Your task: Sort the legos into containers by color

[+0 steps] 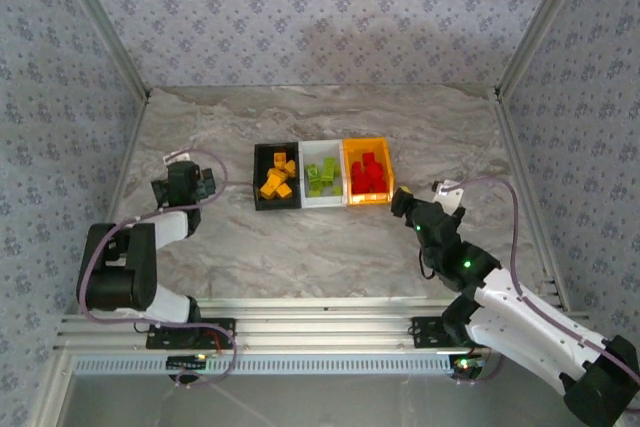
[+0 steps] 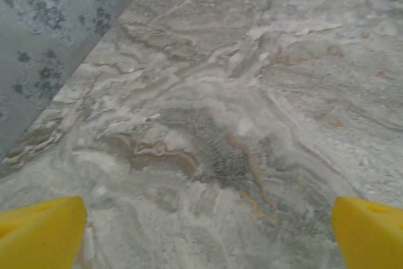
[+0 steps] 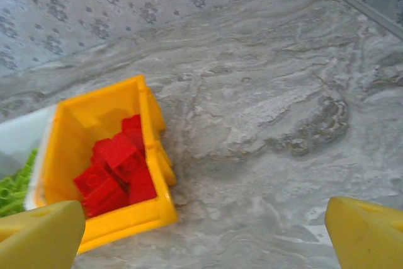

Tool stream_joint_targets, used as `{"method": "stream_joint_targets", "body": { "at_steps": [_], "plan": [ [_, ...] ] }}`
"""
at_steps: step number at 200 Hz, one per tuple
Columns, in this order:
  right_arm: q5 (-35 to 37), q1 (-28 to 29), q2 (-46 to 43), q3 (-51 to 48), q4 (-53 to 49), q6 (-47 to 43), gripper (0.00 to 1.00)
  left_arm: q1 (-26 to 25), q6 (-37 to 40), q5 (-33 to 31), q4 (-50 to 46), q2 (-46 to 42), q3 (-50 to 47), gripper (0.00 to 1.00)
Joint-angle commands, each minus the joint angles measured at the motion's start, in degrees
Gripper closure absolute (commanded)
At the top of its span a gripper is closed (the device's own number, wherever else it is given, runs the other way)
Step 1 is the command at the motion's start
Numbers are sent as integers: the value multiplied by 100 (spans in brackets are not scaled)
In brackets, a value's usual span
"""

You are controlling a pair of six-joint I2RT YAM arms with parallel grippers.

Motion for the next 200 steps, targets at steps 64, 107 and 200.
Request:
{"method": "stream_joint_targets", "body": {
  "at_steps": [64, 107, 200],
  "plan": [
    [-4, -1570, -242, -966, 2079, -2679, 0, 119, 240, 806, 1889, 326, -621, 0],
    [-1816, -3779, 942, -1592, 4163, -2636, 0, 118, 237, 821, 1798, 306, -593, 0],
    [-2700, -3761, 4750, -571, 6234, -3505, 0, 119, 246, 852, 1797, 309, -584, 0]
  ]
}}
